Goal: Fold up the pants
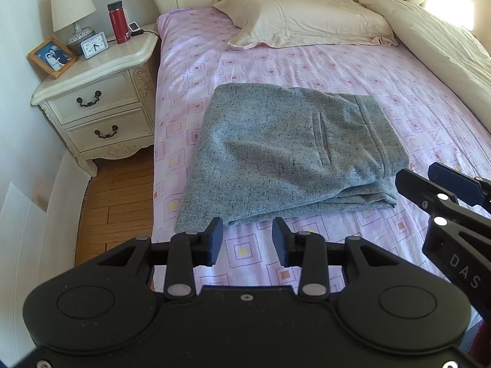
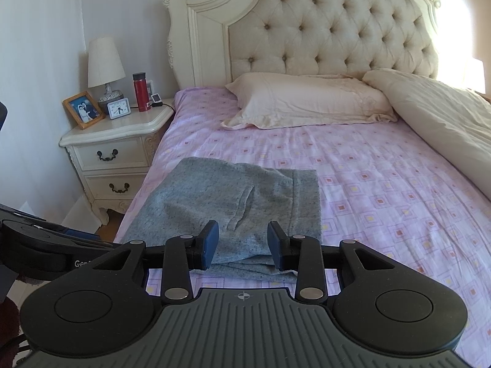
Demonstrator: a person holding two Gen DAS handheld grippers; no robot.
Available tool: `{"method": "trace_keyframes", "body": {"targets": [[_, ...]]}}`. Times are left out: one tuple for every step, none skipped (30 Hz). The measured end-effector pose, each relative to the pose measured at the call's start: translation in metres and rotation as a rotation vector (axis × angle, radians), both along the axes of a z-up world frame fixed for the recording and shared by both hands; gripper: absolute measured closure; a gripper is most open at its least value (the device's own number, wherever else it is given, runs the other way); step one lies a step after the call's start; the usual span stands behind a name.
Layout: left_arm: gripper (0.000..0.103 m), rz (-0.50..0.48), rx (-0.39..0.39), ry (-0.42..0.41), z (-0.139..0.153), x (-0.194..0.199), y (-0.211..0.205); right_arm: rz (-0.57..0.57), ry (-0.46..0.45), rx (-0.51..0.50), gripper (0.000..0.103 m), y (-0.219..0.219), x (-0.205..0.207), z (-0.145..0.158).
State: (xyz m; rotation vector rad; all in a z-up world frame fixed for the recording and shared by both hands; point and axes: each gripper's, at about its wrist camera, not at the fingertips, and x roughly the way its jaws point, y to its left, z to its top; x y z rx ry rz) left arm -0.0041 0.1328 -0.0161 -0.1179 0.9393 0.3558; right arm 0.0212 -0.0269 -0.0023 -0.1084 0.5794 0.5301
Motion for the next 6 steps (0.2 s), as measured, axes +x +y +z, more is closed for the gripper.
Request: {"method": "trace_keyframes", "body": {"targets": [[0.057, -0.002, 0.002, -0.001, 0.0001, 0.0000, 0.0001, 0.000, 0.000, 0.000, 0.069, 0.0001, 0.0000, 0.0000], [0.057, -0.003, 0.006, -0.002, 0.0000, 0.0001, 0.0001, -0.001, 0.000, 0.000, 0.069, 0.0002, 0.0000, -0.0001], [0.057, -0.003, 0.009, -0.004, 0.0000, 0.0001, -0.0002, -0.001, 0.001, 0.000, 0.069, 0.0002, 0.0000, -0.0001], [0.057, -0.006, 0.014, -0.006, 0.0000, 0.0000, -0.0005, 0.000, 0.001, 0.000, 0.069, 0.0002, -0.0001, -0.0001], [0.057, -0.007, 0.016, -0.007, -0.0001, 0.0000, -0.0009, 0.001, 0.001, -0.001, 0.069, 0.0002, -0.0003, 0.0000], [0.057, -0.010, 0.013, -0.006, -0.0003, 0.0001, -0.0006, 0.001, 0.000, -0.003, 0.069, 0.0007, -0.0006, 0.0003]]}}
